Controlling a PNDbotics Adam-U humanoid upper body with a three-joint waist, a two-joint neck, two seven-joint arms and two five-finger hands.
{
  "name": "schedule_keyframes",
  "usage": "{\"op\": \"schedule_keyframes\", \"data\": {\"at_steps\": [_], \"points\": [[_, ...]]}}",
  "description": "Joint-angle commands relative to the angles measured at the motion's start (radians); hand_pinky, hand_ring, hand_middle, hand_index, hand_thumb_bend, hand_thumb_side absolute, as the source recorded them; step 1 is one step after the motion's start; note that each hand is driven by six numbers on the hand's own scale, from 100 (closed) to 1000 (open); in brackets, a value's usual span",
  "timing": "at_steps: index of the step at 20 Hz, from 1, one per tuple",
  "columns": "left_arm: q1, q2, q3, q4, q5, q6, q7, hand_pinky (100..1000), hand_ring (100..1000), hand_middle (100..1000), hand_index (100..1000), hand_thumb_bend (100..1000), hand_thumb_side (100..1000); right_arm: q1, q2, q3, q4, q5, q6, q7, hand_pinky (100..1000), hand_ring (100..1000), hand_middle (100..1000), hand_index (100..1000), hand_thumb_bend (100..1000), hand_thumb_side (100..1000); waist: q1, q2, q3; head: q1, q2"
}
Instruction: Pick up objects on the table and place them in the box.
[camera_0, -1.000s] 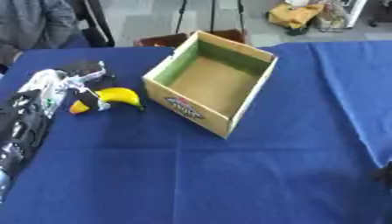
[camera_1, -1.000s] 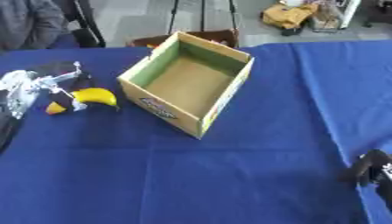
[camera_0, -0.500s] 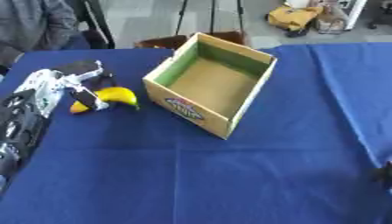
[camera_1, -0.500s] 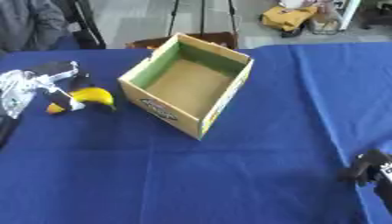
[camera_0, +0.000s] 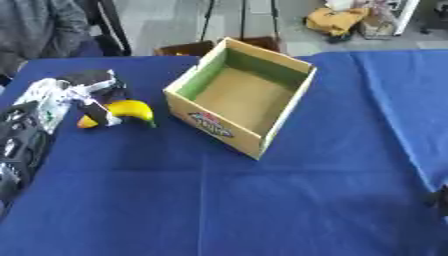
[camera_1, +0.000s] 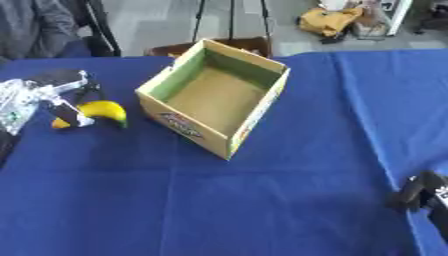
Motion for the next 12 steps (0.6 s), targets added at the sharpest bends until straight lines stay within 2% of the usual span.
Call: {"op": "schedule_keyframes", "data": {"at_steps": [1,12], "points": [[-0.018,0.049,0.007,-0.023,0.011,-0.003,-0.004,479,297,264,455,317,137,-0.005,-0.017,-0.006,-0.007,-0.003,-0.002,0.004,519,363,273,466,100,780,-0.001,-0.024,0.001,-0.001,-0.004],[-0.050,0.073,0.003,-0.049,0.040,-0.028,-0.032,484,289,252,444,327,127,0.000,-0.025,-0.008,-0.004,-0.008,-0.002,0.005,520,362,273,466,100,775,0.004,-0.041,0.003,-0.006,-0.003]]}}
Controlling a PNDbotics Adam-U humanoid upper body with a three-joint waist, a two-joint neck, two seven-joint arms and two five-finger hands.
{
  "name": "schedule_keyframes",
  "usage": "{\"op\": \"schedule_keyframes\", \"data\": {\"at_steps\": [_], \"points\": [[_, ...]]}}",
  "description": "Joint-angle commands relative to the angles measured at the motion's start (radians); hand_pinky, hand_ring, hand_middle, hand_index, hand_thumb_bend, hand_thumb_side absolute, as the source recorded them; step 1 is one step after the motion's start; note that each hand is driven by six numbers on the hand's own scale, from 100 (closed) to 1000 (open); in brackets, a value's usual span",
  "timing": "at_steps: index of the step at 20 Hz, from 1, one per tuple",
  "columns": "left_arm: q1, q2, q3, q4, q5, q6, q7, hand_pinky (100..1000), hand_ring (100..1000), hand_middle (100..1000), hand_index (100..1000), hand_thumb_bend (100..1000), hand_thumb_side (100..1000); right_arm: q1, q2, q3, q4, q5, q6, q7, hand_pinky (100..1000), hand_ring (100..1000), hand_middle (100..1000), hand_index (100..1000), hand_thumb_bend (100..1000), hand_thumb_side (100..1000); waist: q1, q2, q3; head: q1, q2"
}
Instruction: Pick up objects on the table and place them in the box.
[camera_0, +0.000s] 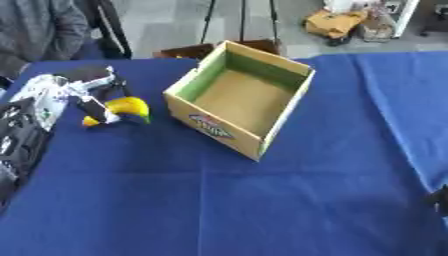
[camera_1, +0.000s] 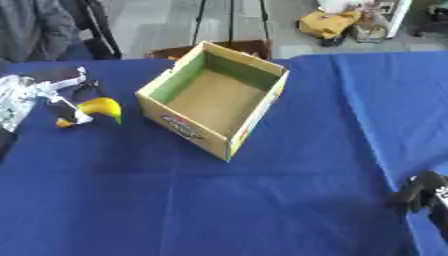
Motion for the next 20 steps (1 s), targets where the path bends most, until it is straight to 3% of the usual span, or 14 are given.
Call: {"op": "schedule_keyframes", "data": {"at_steps": [1,20], "points": [[-0.034,0.050,0.002,-0.031,0.017,-0.007,-0.011,486,289,251,444,331,124,-0.006,-0.025,-0.007,-0.006,-0.007,-0.001,0.004,520,362,273,466,100,774,0.001,-0.024,0.002,-0.004,-0.003],[-0.132,0.045,-0.020,-0.155,0.143,-0.024,-0.049,494,278,238,427,325,100,-0.003,-0.037,-0.006,0.000,-0.019,0.006,0.008,520,361,272,466,100,770,0.020,-0.057,-0.026,0.005,0.003]]}}
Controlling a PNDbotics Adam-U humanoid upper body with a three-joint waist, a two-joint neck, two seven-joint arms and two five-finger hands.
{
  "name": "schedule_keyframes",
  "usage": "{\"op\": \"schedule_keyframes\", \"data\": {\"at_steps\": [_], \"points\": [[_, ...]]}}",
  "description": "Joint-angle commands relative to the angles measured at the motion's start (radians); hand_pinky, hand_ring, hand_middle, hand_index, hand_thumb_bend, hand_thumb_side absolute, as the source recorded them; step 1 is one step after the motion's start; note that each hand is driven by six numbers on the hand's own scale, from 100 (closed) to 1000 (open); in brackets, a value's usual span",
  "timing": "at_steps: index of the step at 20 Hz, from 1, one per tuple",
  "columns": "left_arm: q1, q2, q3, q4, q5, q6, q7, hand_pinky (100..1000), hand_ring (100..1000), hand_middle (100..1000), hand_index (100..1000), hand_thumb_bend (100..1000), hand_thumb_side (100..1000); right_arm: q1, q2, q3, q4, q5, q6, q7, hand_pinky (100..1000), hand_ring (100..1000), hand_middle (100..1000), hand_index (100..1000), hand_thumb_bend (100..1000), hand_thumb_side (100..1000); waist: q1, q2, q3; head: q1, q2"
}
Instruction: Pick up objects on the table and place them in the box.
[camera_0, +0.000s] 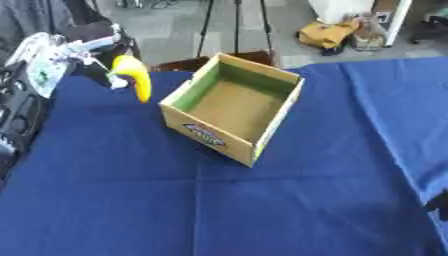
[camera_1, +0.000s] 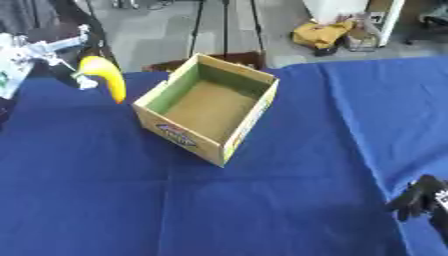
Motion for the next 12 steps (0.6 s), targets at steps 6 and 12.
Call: {"op": "schedule_keyframes", "data": {"at_steps": [6,12], "points": [[-0.050,0.016,-0.016,-0.106,0.093,0.000,-0.025,496,276,236,422,307,100,-0.011,-0.022,-0.004,-0.008,-0.008,0.004,0.006,520,361,272,465,100,773,0.002,-0.018,-0.009,0.003,-0.001],[-0.072,-0.014,-0.040,-0.149,0.134,-0.002,-0.062,498,278,237,425,310,100,-0.013,-0.019,-0.002,-0.007,-0.007,0.006,0.008,520,361,272,465,100,776,0.001,-0.015,-0.015,0.006,-0.005]]}}
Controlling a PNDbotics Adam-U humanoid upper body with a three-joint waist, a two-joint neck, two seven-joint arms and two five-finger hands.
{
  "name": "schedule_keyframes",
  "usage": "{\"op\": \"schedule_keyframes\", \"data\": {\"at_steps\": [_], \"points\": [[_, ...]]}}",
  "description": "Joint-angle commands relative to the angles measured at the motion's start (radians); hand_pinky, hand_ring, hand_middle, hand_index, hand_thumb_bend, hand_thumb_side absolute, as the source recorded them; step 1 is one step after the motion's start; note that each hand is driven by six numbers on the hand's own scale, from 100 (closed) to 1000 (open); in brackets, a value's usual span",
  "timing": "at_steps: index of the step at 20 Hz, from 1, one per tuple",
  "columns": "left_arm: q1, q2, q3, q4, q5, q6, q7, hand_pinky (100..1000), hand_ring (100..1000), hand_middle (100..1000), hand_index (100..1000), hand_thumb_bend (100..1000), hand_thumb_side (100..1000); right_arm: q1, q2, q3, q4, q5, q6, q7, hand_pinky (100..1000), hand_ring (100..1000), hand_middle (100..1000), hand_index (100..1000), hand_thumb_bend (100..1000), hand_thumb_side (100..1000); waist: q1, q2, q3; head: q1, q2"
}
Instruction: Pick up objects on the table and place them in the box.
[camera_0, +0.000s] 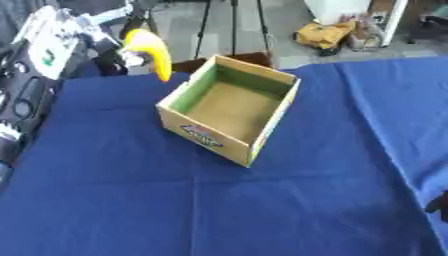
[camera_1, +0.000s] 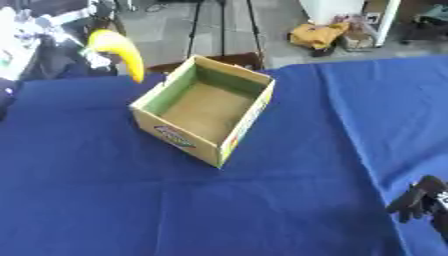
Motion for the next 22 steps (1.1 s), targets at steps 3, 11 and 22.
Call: {"op": "schedule_keyframes", "data": {"at_steps": [3,11,22], "points": [[-0.036,-0.009,-0.012,-0.029,0.007,-0.006,-0.028,498,278,237,425,307,100,-0.014,-0.017,-0.002,-0.008,-0.001,0.000,0.004,520,361,272,465,100,777,-0.004,-0.010,-0.003,0.005,-0.006],[-0.023,-0.079,-0.035,0.011,-0.104,-0.032,-0.025,495,288,247,440,347,100,-0.023,-0.007,-0.001,-0.009,0.003,0.000,0.006,520,360,271,464,100,784,-0.004,0.008,-0.020,0.006,-0.018],[-0.020,-0.180,-0.054,0.083,-0.282,-0.070,0.037,493,298,257,454,361,121,-0.038,0.004,0.008,-0.009,0.007,0.004,0.015,520,360,270,463,100,792,0.000,0.027,-0.048,0.019,-0.033]]}}
